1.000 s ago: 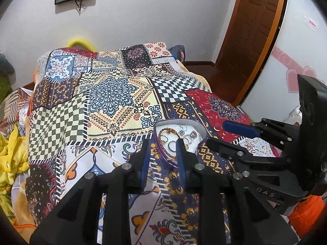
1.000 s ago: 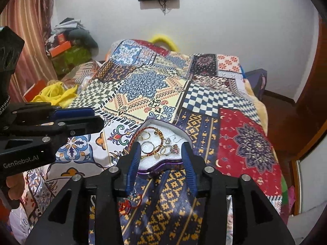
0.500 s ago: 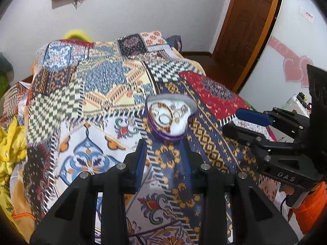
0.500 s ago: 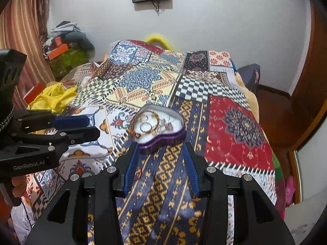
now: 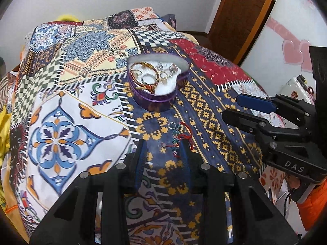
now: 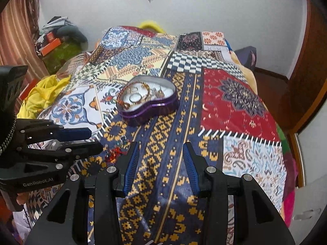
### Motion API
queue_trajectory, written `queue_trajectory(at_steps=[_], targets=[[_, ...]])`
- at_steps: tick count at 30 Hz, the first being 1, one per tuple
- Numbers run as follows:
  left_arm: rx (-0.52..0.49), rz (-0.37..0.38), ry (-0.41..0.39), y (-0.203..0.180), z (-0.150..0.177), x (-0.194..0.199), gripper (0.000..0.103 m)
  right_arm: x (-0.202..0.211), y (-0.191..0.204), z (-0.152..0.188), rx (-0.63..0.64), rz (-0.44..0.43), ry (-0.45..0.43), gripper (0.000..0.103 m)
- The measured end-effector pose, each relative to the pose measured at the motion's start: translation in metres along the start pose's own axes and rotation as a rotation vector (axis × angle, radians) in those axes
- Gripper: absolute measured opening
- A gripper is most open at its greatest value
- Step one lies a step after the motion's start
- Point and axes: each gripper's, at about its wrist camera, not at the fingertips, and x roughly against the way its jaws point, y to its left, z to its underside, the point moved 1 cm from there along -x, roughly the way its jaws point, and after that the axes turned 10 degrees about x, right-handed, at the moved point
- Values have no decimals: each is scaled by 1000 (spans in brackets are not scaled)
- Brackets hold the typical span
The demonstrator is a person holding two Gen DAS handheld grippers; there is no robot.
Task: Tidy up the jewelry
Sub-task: 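Grasp a red beaded earring with the left tool while the right tool grasps a small ring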
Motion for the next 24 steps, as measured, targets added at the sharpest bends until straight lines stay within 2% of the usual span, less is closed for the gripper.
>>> queue_trajectory(at_steps=[6, 9, 10, 11, 17, 24], targets=[[12, 25, 40, -3, 1, -19, 30, -4, -1, 6, -3, -5, 22, 40], [11, 22, 29, -4, 2, -20, 18, -6, -1, 6, -6, -9, 23, 40], [14, 23, 29, -4, 2, -20, 7, -6, -1, 5, -7, -12, 23, 40], [19, 27, 29, -3, 2, -19, 5, -6, -1, 5, -7, -14, 23, 40], [32, 28, -32, 4, 1, -2, 5, -13, 5, 2, 5, -31, 32, 40], [70, 25, -140, 20, -11, 33, 5, -27, 20, -5, 40, -51, 49, 40]])
